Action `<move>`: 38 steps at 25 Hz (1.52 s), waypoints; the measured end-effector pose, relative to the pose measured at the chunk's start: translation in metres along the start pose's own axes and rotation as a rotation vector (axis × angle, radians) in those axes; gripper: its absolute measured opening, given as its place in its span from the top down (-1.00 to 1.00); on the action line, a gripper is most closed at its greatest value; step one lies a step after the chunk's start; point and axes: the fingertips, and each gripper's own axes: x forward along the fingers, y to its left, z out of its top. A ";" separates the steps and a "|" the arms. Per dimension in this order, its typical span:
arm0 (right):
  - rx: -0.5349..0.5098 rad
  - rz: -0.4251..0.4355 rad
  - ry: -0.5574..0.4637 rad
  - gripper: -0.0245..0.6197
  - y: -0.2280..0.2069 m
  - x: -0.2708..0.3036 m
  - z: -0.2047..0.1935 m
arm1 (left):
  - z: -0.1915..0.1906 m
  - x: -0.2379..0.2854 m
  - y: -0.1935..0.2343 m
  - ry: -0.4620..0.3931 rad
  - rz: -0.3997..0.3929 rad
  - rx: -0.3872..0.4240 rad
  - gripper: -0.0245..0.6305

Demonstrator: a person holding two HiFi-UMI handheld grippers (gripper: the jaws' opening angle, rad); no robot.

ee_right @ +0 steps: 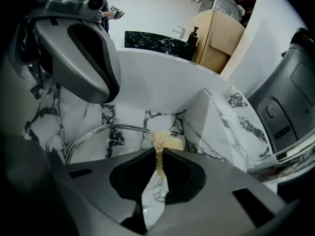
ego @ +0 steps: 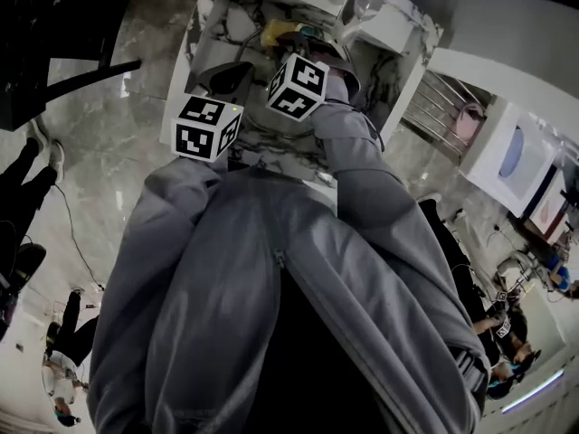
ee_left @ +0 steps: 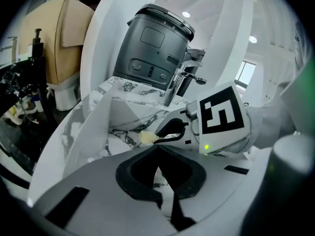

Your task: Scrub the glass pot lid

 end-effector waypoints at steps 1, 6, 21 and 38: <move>-0.008 0.015 0.009 0.75 0.003 0.005 0.001 | 0.001 -0.001 0.001 -0.003 0.000 -0.006 0.88; -0.057 0.066 0.051 0.75 0.018 0.025 0.002 | 0.000 -0.004 0.008 -0.001 0.004 -0.031 0.88; -0.100 0.162 0.103 0.75 0.070 0.029 0.007 | 0.002 -0.016 0.015 -0.032 0.052 -0.037 0.88; -0.086 0.291 0.127 0.75 0.154 0.006 0.001 | -0.001 -0.031 -0.001 -0.059 0.046 0.014 0.88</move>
